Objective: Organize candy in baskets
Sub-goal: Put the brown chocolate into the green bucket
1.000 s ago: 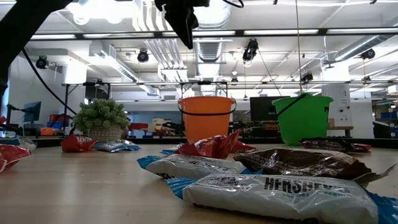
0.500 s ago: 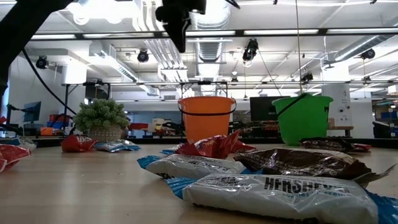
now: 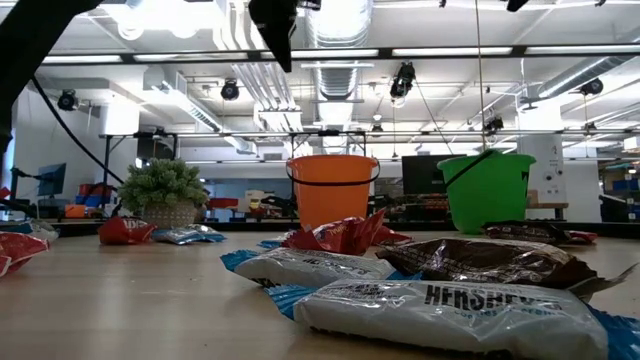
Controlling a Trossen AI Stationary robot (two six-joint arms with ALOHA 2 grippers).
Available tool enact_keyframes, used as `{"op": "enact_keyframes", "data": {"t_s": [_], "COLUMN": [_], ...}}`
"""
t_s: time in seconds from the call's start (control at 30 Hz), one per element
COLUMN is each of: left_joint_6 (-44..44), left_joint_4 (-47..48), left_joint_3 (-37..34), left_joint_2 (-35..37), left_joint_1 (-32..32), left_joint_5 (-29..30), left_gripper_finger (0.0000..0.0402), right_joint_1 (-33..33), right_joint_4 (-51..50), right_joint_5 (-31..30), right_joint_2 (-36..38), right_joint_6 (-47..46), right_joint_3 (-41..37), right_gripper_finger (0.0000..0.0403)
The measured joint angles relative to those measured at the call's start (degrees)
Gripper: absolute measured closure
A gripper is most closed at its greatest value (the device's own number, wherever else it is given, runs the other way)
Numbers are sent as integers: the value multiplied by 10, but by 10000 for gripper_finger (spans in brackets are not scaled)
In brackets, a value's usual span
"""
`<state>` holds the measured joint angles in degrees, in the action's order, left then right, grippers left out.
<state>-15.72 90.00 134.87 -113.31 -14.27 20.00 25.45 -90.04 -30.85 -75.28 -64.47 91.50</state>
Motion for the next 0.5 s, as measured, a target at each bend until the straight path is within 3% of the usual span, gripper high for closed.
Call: {"op": "enact_keyframes", "data": {"t_s": [0.1, 0.3, 0.5], "left_joint_6": [21, 48, 90], "left_joint_4": [0, 0, 0], "left_joint_3": [0, -1, 1], "left_joint_2": [17, 52, 77], "left_joint_1": [-4, -6, -4], "left_joint_5": [-30, -29, 17], "left_gripper_finger": [272, 272, 272], "right_joint_1": [-22, -60, -71], "right_joint_4": [0, 0, 2], "right_joint_5": [0, -1, -7], "right_joint_2": [9, 19, 21], "right_joint_6": [47, 130, 209], "right_joint_3": [0, 0, 0], "right_gripper_finger": [256, 250, 257]}}
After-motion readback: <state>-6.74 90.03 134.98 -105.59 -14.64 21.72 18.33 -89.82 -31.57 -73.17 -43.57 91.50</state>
